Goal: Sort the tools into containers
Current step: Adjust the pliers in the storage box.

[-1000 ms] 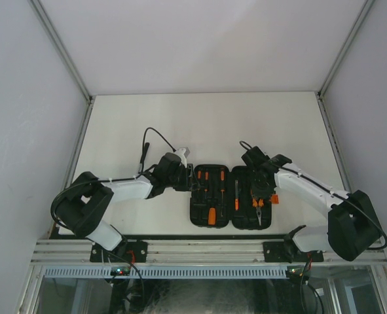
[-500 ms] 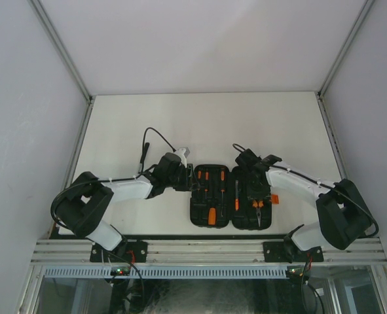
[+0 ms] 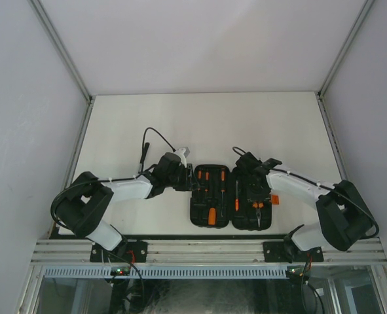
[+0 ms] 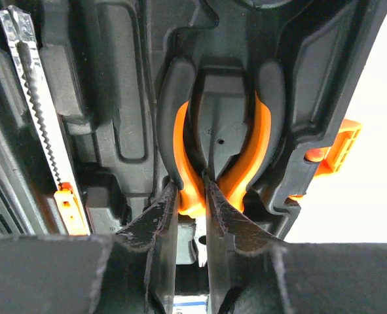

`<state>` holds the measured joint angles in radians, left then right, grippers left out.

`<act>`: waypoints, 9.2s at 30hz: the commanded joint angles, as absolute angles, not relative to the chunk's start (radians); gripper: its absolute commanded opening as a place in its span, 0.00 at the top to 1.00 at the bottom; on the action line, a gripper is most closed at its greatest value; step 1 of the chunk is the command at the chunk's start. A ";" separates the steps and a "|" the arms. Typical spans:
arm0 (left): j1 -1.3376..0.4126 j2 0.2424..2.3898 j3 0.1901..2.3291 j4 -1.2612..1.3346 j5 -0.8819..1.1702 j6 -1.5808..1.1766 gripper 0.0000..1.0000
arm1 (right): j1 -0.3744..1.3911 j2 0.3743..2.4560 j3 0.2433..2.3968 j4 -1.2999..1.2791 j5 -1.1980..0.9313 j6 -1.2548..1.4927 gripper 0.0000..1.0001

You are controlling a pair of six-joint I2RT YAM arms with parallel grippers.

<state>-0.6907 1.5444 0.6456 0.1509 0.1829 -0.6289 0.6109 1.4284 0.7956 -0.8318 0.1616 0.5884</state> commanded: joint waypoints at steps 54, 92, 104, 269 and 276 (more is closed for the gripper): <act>-0.643 1.261 0.451 0.066 0.003 -0.802 1.00 | 0.564 1.259 0.838 -0.570 0.070 0.431 0.82; -0.646 1.232 0.454 0.060 0.004 -0.804 1.00 | 0.622 1.679 0.948 -0.722 0.096 0.487 1.00; -0.674 1.238 0.472 0.052 -0.006 -0.795 1.00 | 0.645 1.779 0.965 -0.742 0.142 0.517 1.00; -0.736 1.188 0.713 -0.344 -0.234 -0.782 0.63 | 0.622 1.179 0.831 -0.652 0.165 0.561 0.64; -0.736 1.146 0.736 -0.395 -0.276 -0.772 0.58 | 0.575 1.225 0.787 -0.605 0.066 0.528 0.76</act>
<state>-0.7311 1.1931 0.6758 -0.3695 -0.2214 -0.7929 0.5762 1.1999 0.7815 -0.6514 0.1326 0.5560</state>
